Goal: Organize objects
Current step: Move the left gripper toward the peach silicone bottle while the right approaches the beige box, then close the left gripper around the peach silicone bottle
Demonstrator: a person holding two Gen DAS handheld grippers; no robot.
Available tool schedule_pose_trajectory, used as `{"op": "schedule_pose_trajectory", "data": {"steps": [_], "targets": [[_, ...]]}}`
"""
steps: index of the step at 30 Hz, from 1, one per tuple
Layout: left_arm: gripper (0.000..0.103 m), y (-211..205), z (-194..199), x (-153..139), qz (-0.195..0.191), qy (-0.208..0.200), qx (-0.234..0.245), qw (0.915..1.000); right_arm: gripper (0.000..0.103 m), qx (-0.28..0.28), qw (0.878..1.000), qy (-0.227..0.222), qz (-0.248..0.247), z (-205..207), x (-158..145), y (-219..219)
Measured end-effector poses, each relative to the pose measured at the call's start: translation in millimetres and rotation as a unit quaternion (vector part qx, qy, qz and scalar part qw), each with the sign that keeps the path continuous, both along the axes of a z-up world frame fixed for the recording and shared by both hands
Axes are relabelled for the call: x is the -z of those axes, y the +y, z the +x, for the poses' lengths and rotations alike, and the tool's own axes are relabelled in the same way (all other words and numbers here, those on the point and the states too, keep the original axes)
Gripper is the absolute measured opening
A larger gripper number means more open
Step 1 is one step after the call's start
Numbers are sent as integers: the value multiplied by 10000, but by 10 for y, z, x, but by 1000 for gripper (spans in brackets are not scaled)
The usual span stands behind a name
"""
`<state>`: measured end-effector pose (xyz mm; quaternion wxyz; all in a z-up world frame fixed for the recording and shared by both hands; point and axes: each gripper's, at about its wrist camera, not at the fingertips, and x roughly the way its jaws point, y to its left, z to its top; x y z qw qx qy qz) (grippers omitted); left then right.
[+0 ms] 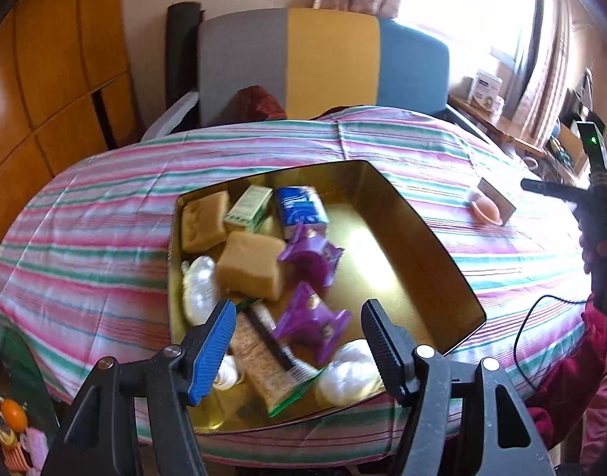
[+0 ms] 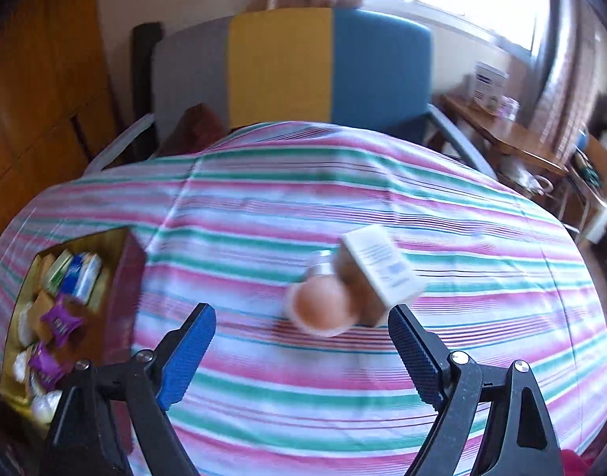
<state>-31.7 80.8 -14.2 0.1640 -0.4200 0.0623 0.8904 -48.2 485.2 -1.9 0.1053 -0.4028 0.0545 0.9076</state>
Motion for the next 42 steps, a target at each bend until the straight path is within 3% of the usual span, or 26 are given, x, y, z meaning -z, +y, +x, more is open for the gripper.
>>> {"op": "schedule_pose_trajectory", "data": {"steps": [6,11,24,29,36,42], "targets": [[67,351,-17,-50,-267,52,296,9992,90,1037,9936,367,-266,176,148,743],[67,666,-52,-85,-398,86,607,9973,90,1932,9752,452,-985,350,285,1227],[67,1677,-182,-84,-302,-142,1596,9866,91,2259,9615,594,-1445,498,279,1371],[67,2100,-272,17,-87,-577,1908,9799,92,2439,9504,541,-1851,543,359,1490],[66,2559,-578,272,327,-1437,1815,9723,93,2384,9476,474,-2074,530,411,1512],[63,2919,-858,483,630,-1845,1547,9685,93,2310,9460,427,-2234,503,447,1520]]}}
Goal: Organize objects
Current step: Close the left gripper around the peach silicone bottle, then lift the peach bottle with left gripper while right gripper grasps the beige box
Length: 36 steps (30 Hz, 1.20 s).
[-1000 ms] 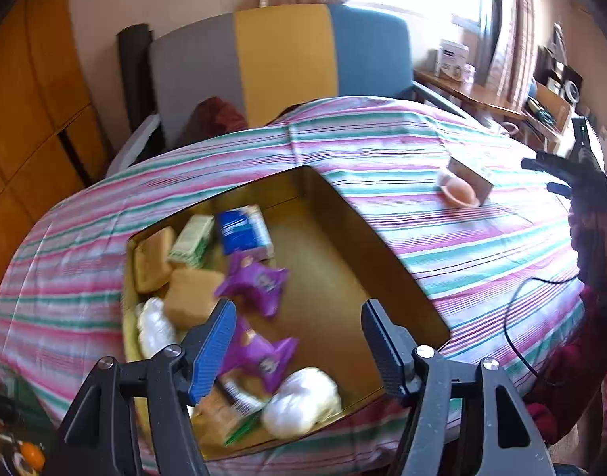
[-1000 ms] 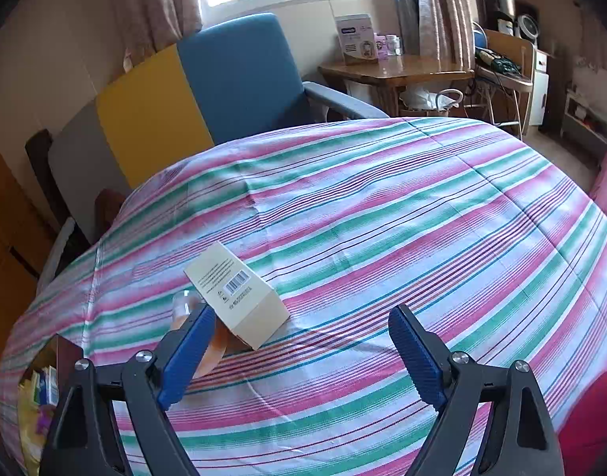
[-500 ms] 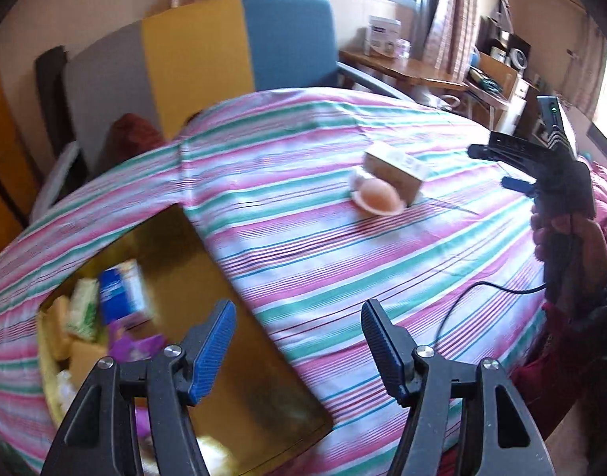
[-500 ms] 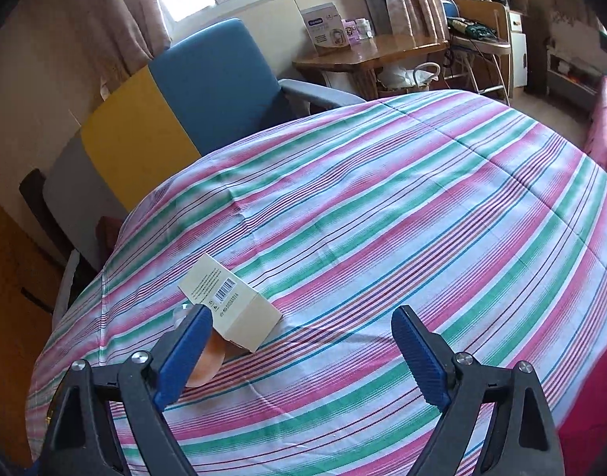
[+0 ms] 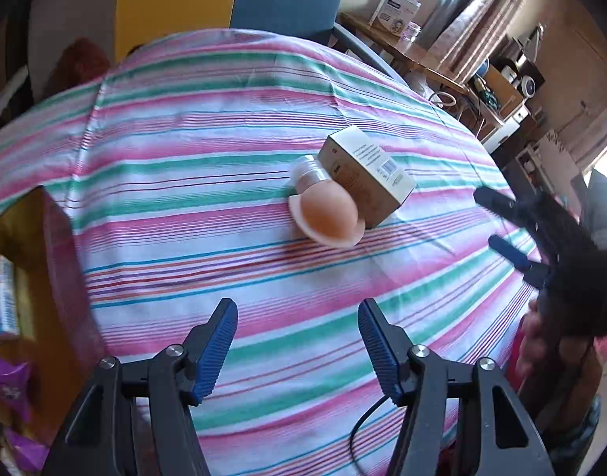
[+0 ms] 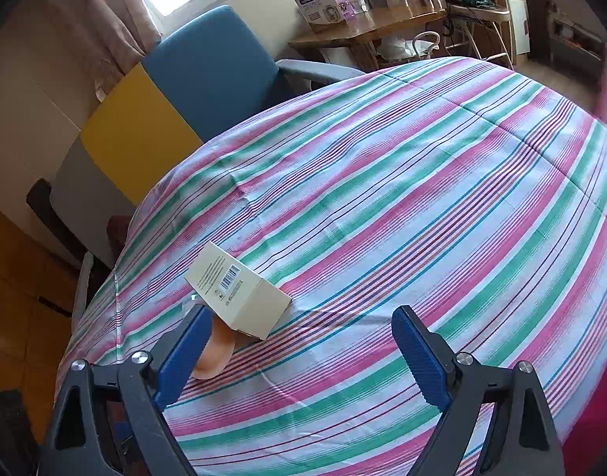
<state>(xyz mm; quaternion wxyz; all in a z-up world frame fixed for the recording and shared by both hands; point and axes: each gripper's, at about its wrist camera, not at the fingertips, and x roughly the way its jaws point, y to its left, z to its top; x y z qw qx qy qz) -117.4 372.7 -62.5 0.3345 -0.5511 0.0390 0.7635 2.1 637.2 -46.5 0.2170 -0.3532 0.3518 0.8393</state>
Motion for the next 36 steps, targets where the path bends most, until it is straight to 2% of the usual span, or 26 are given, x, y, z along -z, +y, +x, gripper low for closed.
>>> {"op": "schedule_pose_trajectory", "data": {"steps": [7,11,13,16,20,23,27,29,36], "targets": [[65,339,-289,198,303,-229,-343,9987,93,-123,9999,22,-75,-30,15,-23],[67,493,-424,334,307,-265,-508,9979,93,-159,9998,23,-119,-49,25,-21],[73,558,-462,385,285,-249,-541,9978,93,-165,9997,34,-153,-51,30,-15],[73,628,-516,461,282,-337,-616,9971,93,-165,9997,49,-177,-53,33,-11],[71,731,-546,549,249,-309,-570,9976,93,-180,9997,18,-134,-67,34,-14],[63,767,-530,564,222,-179,-488,9984,93,-189,9998,8,-45,-74,27,-24],[52,708,-456,499,228,-94,-280,9993,93,-150,9999,-38,30,-88,30,-7],[52,644,-373,458,138,-70,-202,9997,93,-146,9999,-46,30,-91,34,0],[52,214,71,359,216,36,33,9998,93,-151,9998,-119,57,-104,48,2]]}}
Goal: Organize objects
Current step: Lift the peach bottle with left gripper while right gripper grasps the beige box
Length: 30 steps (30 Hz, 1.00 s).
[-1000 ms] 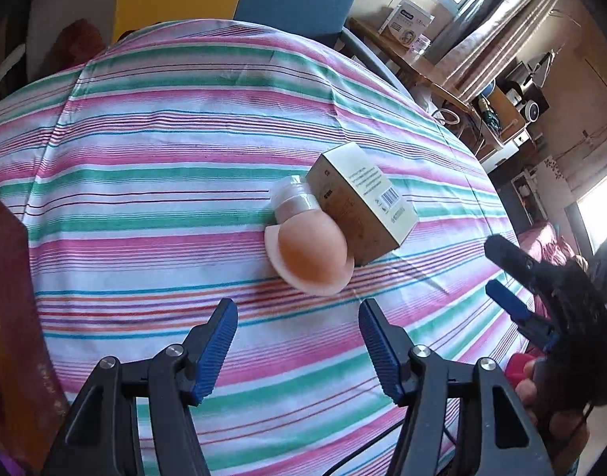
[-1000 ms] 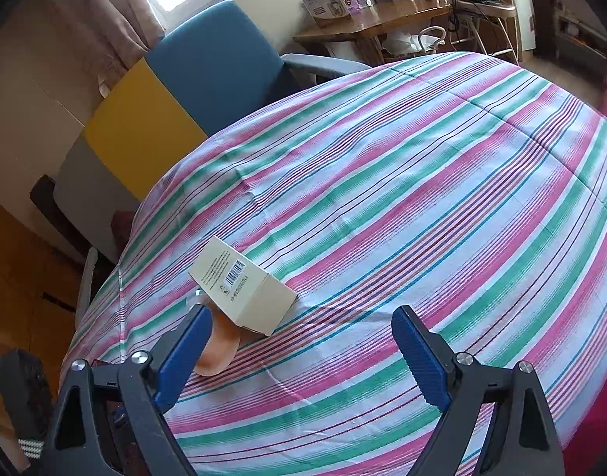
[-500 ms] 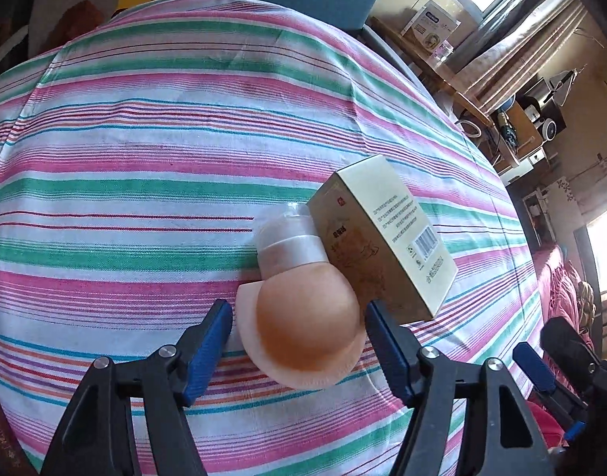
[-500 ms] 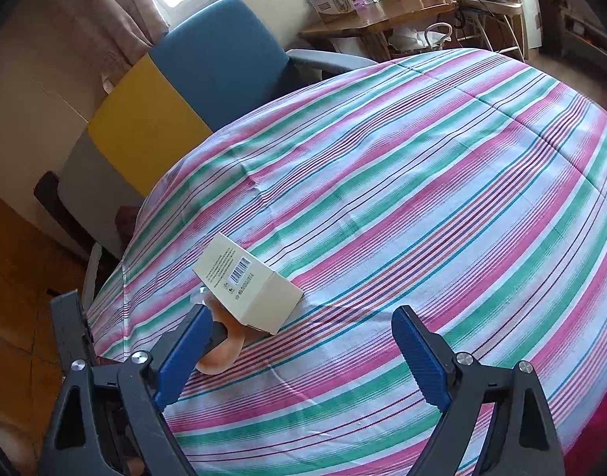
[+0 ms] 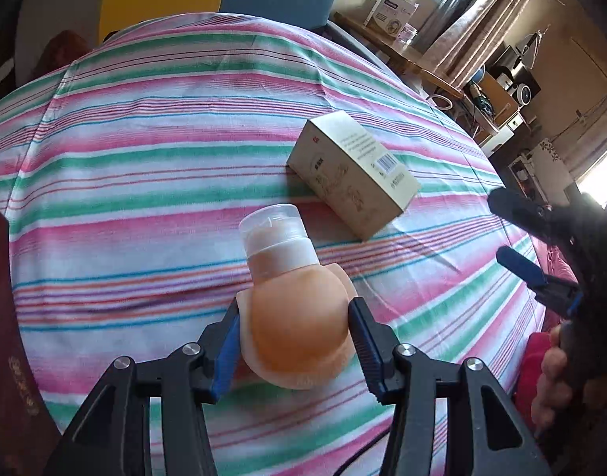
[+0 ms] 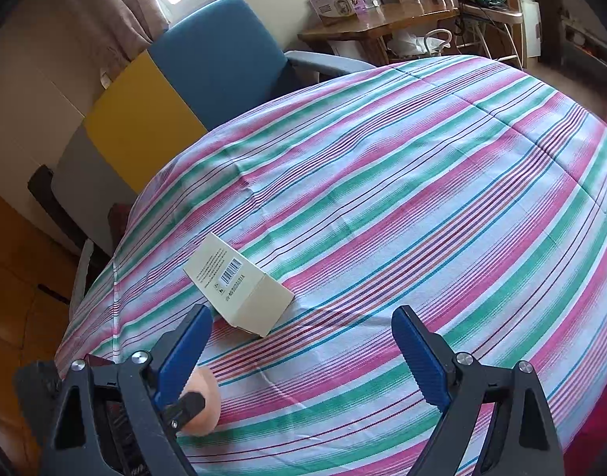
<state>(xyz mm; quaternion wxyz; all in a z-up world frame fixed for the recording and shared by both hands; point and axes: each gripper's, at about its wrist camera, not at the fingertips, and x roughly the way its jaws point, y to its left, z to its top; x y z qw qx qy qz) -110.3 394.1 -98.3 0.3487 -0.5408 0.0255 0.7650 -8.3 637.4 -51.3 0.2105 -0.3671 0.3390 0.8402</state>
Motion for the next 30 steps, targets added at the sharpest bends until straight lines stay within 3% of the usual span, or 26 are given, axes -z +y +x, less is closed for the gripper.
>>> {"op": "schedule_pose_trajectory", "data": {"steps": [5,8,17,30], "targets": [[52,-212,189,101,-154,6,-19,9999,93,-9,10000,-71,41,-6,17,-12],[52,-271,173,149,7,-74,-74,9999,92,-45,9998,-122,138,-13,13,-45],[53,-221,216,192,69,91,10,9999,87,-341,9979,-410,371,-126,77,-160],[56,-224,220,233,186,148,54,9997,86,-881,9922,-701,534,-301,117,-350]]}}
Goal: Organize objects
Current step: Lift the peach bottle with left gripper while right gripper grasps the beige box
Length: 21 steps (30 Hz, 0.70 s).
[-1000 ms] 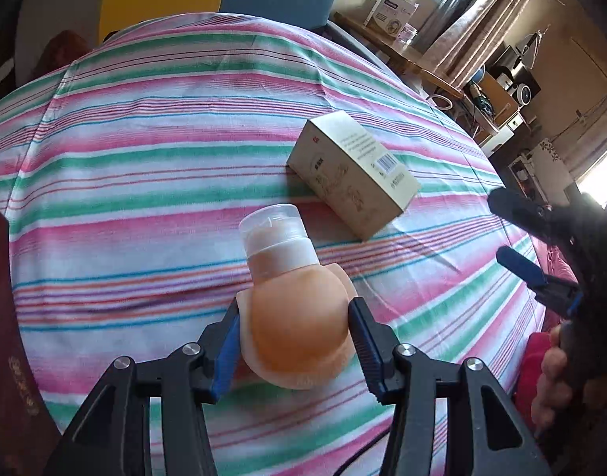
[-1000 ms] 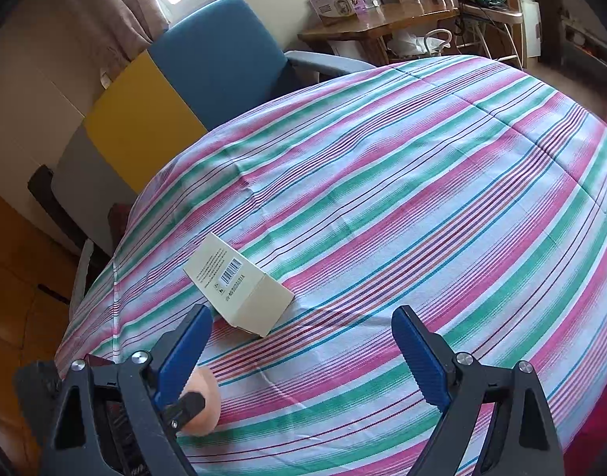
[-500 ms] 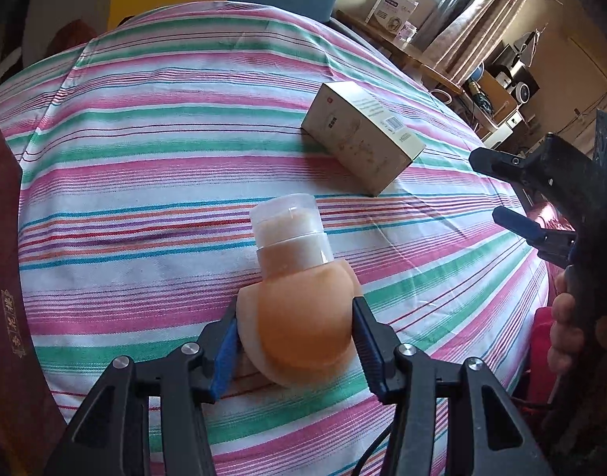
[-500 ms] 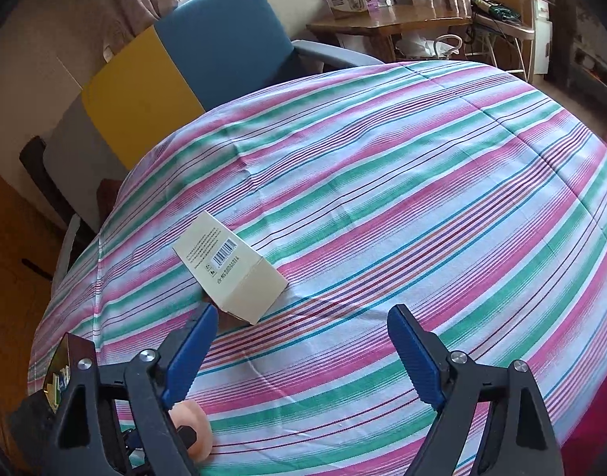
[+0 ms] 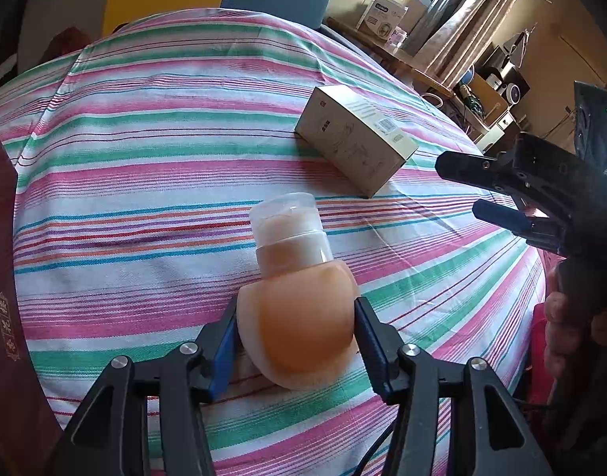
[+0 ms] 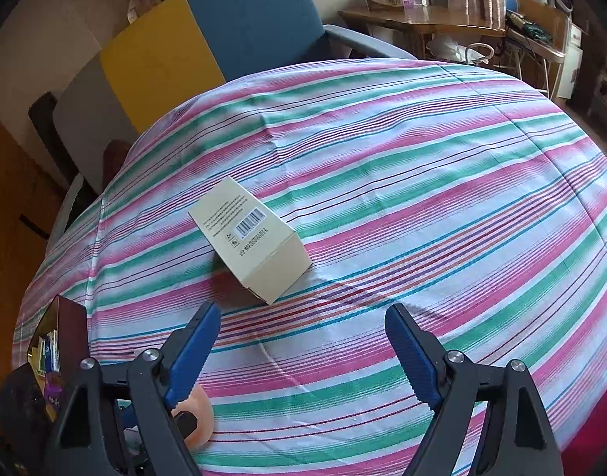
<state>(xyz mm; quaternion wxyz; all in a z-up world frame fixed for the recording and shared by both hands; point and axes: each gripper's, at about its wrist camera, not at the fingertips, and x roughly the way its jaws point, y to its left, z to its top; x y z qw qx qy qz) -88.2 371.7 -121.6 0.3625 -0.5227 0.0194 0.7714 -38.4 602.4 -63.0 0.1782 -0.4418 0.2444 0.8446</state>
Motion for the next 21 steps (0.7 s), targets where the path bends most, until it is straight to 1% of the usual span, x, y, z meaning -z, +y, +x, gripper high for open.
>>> {"op": "schedule_pose_trajectory", "data": {"steps": [1,5,9,13,17,20,21], "targets": [[56,-7,-7,0,13,-9,0,10000,86,-113,9999,-46,48,-50,-8,-26],[56,-21,-11,9,59,-6,19,10000,86,-566,9970,-175,498,-340,-113,-110],[56,-27,-22,17,121,-68,5,9999,86,-1101,9886,-467,910,-719,-137,-205],[56,-13,-16,22,141,-66,11,9999,87,-1325,9803,-795,1228,-1001,-46,-235],[56,-21,-21,21,163,-96,-9,9998,87,-1564,9722,-1065,1378,-1196,69,-259],[56,-29,-26,19,167,-98,-17,9998,87,-1665,9684,-1211,1411,-1280,167,-260],[56,-26,-25,17,167,-100,-20,9998,83,-1666,9672,-1251,1454,-1287,195,-262]]}}
